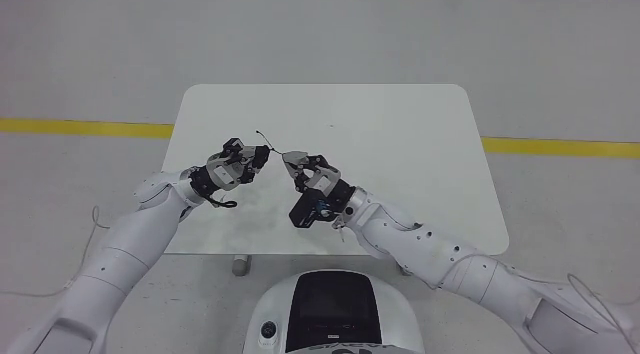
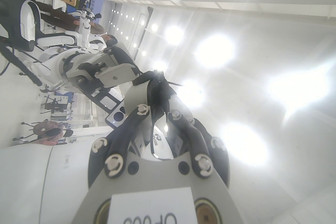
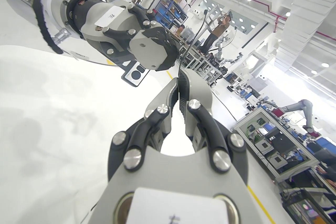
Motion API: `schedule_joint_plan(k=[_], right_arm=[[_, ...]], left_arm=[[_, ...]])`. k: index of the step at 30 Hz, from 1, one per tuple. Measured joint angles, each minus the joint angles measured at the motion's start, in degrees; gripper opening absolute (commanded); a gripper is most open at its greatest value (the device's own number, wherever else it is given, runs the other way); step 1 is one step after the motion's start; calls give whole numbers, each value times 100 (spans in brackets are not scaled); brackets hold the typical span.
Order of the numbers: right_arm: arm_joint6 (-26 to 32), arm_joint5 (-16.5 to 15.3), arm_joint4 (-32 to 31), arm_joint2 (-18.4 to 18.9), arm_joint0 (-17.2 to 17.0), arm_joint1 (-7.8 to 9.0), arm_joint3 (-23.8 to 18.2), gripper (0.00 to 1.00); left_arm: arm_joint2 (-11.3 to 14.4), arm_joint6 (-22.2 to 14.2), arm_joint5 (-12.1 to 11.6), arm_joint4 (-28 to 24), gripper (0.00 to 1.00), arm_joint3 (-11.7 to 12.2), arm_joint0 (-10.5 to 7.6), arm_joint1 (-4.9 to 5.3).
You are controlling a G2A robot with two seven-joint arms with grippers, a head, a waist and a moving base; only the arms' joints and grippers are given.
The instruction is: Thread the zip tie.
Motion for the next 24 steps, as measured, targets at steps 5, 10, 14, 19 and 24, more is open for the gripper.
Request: schedule_joint_plan(k=[5, 10, 14, 19, 24], right_arm=[[-3, 3, 0, 16, -16, 15, -8, 0], [-1, 9, 0, 22, -23, 27, -19, 0], [4, 8, 0, 21, -26, 36, -23, 0], [7, 19, 0, 20, -38, 48, -26, 0], [2, 31, 0, 27, -51, 60, -34, 0]], left_arm=[[0, 0, 0, 0, 0, 0, 0, 0], [0, 0, 0, 0, 0, 0, 0, 0], [0, 0, 0, 0, 0, 0, 0, 0], [0, 0, 0, 0, 0, 0, 0, 0], [0, 0, 0, 0, 0, 0, 0, 0]])
